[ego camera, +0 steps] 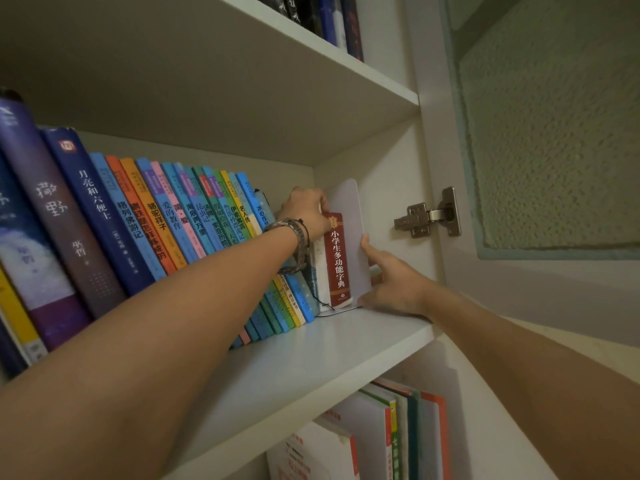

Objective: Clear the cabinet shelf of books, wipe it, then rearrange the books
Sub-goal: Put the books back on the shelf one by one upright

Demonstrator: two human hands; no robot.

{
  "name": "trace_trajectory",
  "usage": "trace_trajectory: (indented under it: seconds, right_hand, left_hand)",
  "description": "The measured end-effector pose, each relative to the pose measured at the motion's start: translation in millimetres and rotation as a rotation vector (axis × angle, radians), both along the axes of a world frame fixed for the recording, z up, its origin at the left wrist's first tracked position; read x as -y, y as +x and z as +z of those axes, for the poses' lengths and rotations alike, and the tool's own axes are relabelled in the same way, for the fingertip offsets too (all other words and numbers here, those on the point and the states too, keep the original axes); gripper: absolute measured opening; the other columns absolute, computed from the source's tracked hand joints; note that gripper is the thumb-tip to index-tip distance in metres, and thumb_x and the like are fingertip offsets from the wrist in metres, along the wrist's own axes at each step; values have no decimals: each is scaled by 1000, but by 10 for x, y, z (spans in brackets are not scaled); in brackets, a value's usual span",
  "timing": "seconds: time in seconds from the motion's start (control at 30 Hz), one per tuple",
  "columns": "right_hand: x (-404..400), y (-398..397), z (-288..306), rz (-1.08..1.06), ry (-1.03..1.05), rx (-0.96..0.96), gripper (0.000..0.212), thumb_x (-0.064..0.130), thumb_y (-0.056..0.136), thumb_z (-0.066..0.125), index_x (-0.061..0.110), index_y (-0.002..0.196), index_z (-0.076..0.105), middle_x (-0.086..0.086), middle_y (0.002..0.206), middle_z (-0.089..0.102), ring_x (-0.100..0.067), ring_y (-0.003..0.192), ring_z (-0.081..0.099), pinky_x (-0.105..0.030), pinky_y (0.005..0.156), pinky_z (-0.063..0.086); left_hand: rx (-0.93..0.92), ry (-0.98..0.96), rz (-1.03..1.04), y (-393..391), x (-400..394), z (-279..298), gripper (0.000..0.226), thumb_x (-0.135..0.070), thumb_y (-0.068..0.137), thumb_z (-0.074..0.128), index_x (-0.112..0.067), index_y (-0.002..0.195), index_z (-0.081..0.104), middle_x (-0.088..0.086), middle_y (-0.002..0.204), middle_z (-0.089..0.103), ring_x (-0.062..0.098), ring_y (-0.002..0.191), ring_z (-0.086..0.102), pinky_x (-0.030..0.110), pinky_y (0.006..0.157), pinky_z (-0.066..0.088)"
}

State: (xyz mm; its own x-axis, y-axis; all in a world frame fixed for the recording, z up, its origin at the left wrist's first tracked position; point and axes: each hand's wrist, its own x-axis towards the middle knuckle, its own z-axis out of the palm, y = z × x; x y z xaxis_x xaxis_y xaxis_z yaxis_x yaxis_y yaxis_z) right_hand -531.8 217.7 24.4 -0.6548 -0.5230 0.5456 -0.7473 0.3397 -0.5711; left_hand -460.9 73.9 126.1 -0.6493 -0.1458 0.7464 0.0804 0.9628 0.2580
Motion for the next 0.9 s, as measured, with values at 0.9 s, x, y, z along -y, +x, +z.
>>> trace_trajectory:
  seconds: [0.9]
  right_hand:
    - [26, 92, 38, -10, -65, -130, 79, 5, 78, 76, 17, 147, 37, -3, 114, 57, -19, 90, 67, -22, 80, 55]
  left_hand:
    - [29, -30, 39, 56, -48, 38, 19, -22, 88, 65, -10, 103, 60, 6, 103, 63, 14, 78, 56, 14, 55, 42]
